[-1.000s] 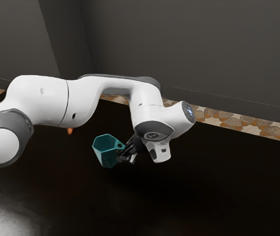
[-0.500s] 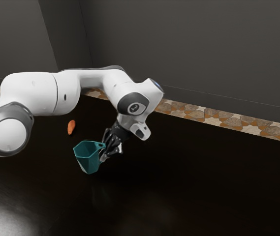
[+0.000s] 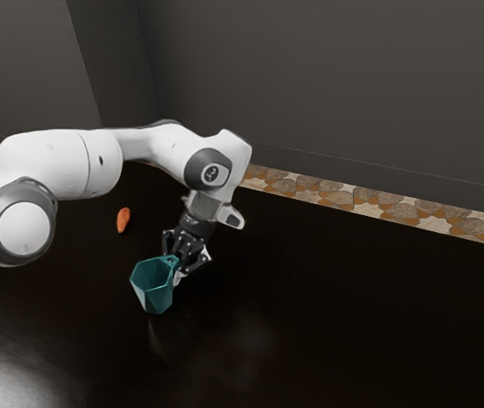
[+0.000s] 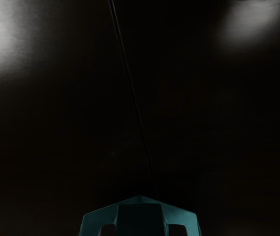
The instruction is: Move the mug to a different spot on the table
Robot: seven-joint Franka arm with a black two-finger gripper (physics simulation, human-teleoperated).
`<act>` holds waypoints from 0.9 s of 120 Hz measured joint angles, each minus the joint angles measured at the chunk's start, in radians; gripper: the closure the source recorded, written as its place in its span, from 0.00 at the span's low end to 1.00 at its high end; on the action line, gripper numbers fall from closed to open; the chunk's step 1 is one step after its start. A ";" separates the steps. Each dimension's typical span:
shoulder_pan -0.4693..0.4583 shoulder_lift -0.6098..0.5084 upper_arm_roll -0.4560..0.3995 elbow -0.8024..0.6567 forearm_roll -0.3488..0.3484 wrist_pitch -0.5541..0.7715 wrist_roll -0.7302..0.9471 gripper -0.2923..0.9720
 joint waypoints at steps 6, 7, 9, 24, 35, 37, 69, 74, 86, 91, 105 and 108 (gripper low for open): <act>0.007 0.008 -0.017 0.000 -0.004 -0.001 -0.029 0.76; 0.009 0.009 -0.021 0.000 -0.005 -0.001 -0.034 0.76; 0.014 0.011 -0.029 0.000 -0.006 -0.001 -0.044 0.76; 0.030 0.020 -0.047 0.000 -0.012 -0.001 -0.105 0.68; 0.040 0.023 -0.049 0.000 -0.015 0.000 -0.141 0.55; 0.041 0.023 -0.049 0.000 -0.016 0.000 -0.147 0.53; 0.044 0.013 -0.045 -0.001 -0.019 0.002 -0.225 0.33; 0.044 0.010 -0.044 -0.001 -0.019 0.003 -0.235 0.32; 0.042 0.006 -0.044 -0.001 -0.019 0.003 -0.256 0.29; 0.041 0.006 -0.044 -0.001 -0.019 0.004 -0.265 0.28; 0.040 0.003 -0.044 0.000 -0.019 0.004 -0.285 0.27; 0.039 0.002 -0.044 0.000 -0.018 0.005 -0.288 0.27</act>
